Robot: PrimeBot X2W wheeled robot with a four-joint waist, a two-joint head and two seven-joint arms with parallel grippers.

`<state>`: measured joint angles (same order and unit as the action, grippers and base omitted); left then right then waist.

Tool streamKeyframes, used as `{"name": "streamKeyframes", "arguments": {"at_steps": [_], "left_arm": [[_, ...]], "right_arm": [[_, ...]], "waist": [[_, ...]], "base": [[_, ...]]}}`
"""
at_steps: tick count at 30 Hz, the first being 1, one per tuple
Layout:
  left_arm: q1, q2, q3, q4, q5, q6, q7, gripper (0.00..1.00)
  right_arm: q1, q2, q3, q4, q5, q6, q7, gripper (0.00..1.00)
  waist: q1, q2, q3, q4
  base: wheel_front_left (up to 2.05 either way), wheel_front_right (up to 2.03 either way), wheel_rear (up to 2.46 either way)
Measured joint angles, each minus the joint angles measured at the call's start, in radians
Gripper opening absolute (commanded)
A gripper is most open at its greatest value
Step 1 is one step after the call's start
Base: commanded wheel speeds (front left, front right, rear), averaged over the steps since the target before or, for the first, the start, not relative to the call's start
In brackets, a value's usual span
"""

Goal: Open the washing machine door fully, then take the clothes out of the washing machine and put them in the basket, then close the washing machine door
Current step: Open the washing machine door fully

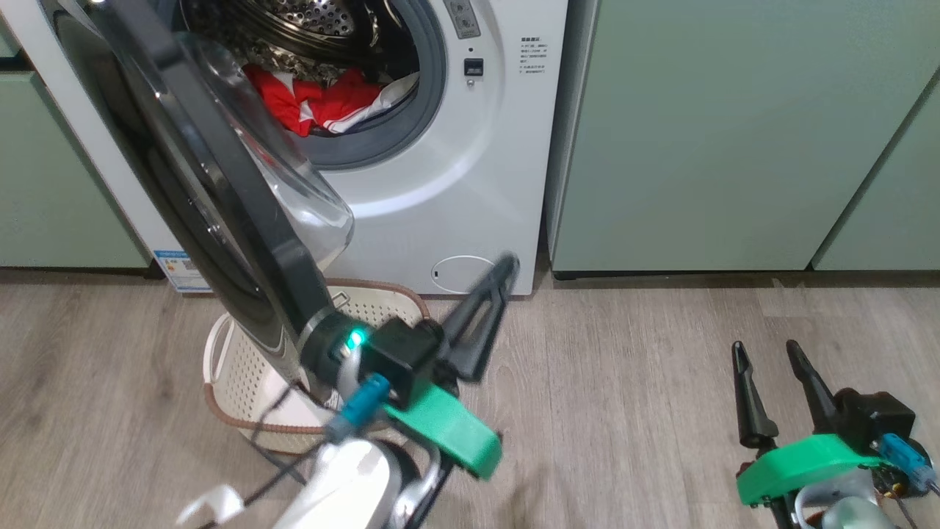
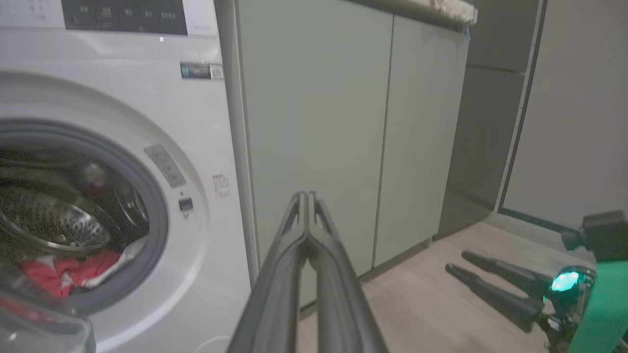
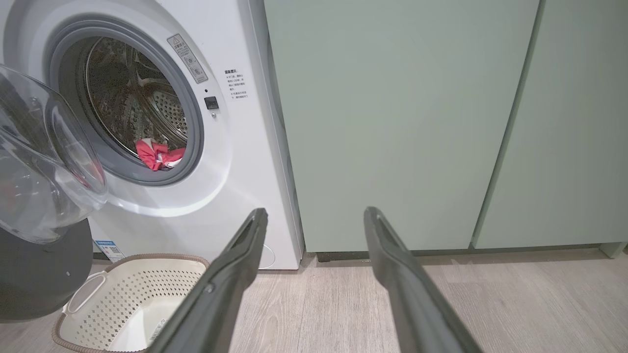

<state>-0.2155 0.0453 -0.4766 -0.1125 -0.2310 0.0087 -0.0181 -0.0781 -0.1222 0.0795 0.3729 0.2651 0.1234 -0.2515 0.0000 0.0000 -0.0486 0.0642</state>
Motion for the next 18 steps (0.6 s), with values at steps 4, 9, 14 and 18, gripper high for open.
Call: {"name": "streamKeyframes", "arguments": {"at_steps": [4, 9, 14, 18], "left_arm": [[0.020, 0.002, -0.054, 0.127, -0.016, -0.002, -0.036, 0.00], [0.026, 0.002, -0.082, 0.306, -0.061, -0.008, -0.097, 0.00], [0.012, 0.002, -0.063, 0.494, -0.087, 0.012, -0.168, 0.00], [-0.045, 0.001, 0.011, 0.597, -0.108, 0.046, -0.210, 0.00]], "right_arm": [[0.000, 0.000, -0.001, 0.000, 0.000, 0.000, 0.000, 1.00], [-0.001, 0.000, 0.000, 0.000, 0.000, 0.000, 0.000, 1.00], [-0.001, 0.000, 0.000, 0.000, 0.000, 0.000, 0.000, 1.00], [-0.001, 0.000, 0.000, 0.000, 0.000, 0.000, 0.000, 1.00]], "waist": [[0.0000, 0.0000, 0.001, 0.001], [0.0000, 0.0000, 0.004, -0.002], [0.0000, 0.0000, 0.008, -0.004], [0.0000, 0.0000, 0.009, -0.003]], "base": [[0.00, 0.00, 0.00], [0.00, 0.00, 0.00], [0.00, 0.00, 0.00], [0.00, 0.00, 0.00]]}}
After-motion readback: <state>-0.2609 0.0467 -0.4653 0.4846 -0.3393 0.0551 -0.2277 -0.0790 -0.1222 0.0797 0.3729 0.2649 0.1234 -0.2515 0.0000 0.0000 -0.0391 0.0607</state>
